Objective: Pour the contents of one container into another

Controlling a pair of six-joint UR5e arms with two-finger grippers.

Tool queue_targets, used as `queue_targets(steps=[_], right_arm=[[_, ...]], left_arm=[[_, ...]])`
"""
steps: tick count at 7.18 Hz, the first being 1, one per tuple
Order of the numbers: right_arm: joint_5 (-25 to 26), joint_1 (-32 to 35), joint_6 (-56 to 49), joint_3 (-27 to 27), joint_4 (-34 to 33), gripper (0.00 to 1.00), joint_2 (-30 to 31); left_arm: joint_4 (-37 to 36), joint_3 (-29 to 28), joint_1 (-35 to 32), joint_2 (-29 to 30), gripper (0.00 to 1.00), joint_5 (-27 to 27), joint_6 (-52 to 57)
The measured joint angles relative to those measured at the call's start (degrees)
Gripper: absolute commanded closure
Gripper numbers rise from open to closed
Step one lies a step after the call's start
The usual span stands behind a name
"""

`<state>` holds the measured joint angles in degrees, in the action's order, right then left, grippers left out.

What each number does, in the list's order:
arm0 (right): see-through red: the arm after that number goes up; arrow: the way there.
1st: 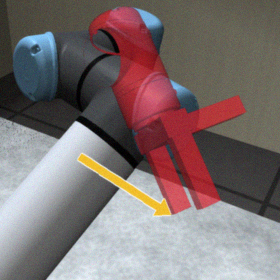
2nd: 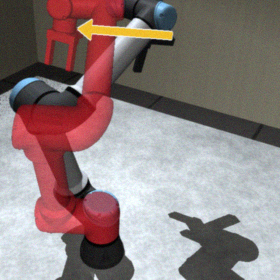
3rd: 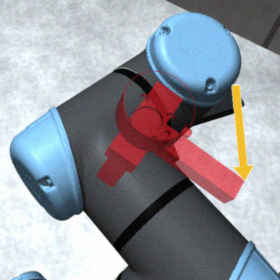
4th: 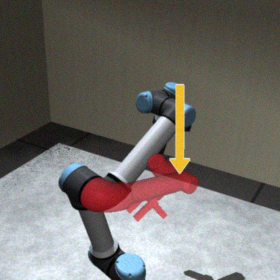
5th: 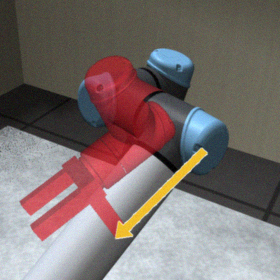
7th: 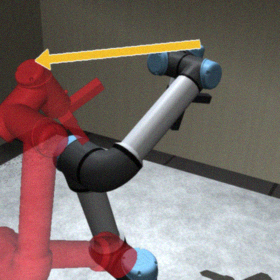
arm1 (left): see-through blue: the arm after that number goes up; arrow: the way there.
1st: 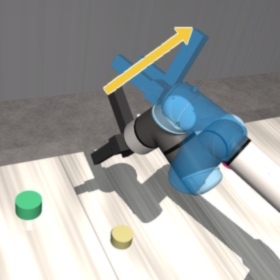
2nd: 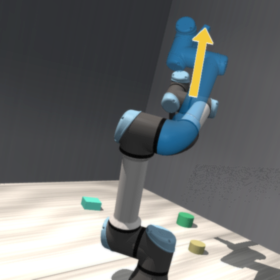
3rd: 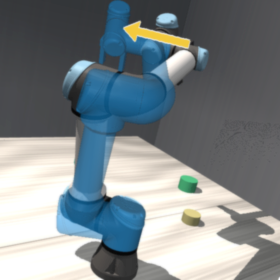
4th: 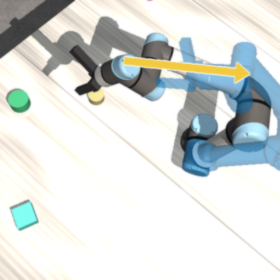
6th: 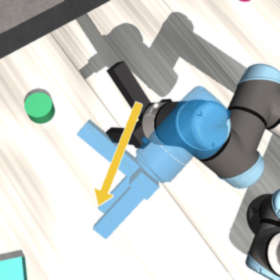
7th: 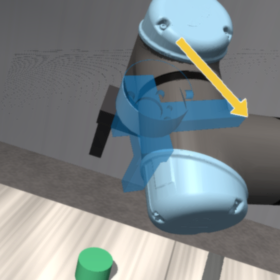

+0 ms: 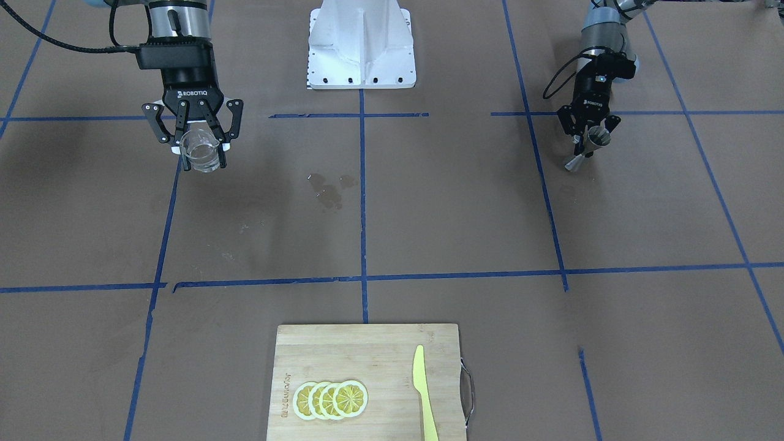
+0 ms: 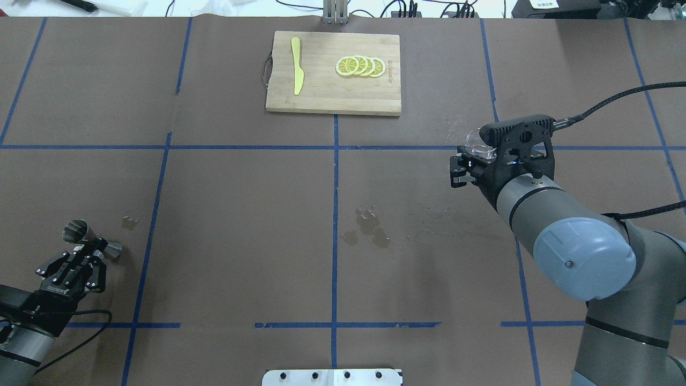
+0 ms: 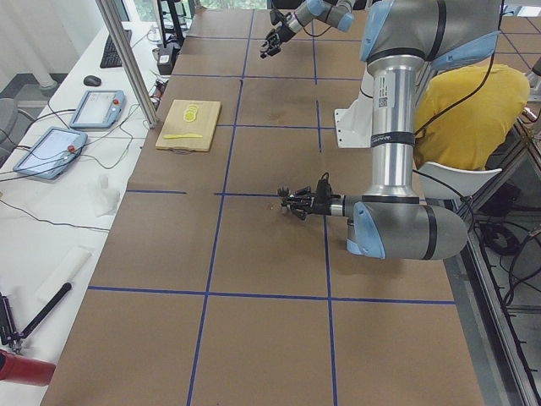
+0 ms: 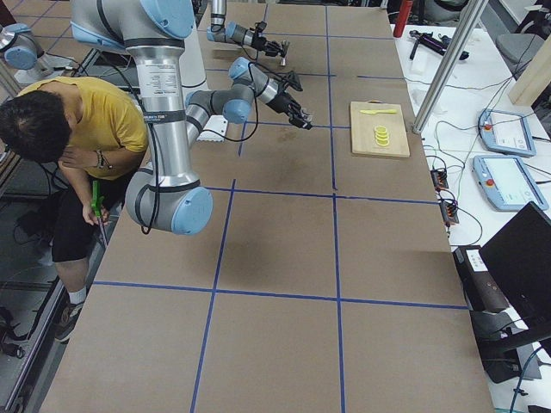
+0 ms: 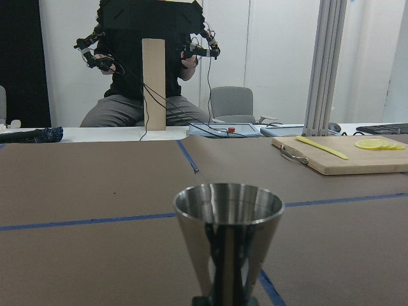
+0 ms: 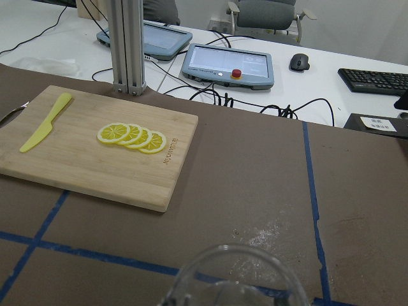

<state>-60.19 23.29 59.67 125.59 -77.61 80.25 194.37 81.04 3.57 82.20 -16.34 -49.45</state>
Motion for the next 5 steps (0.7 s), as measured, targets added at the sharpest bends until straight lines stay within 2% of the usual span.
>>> queue_targets(steps=[5], right_arm=[[-0.3,0.0,0.0,0.1,0.0,0.88,-0.2]], left_arm=[[-0.4,-0.1,0.3,0.1,1.0,0.1,1.1]])
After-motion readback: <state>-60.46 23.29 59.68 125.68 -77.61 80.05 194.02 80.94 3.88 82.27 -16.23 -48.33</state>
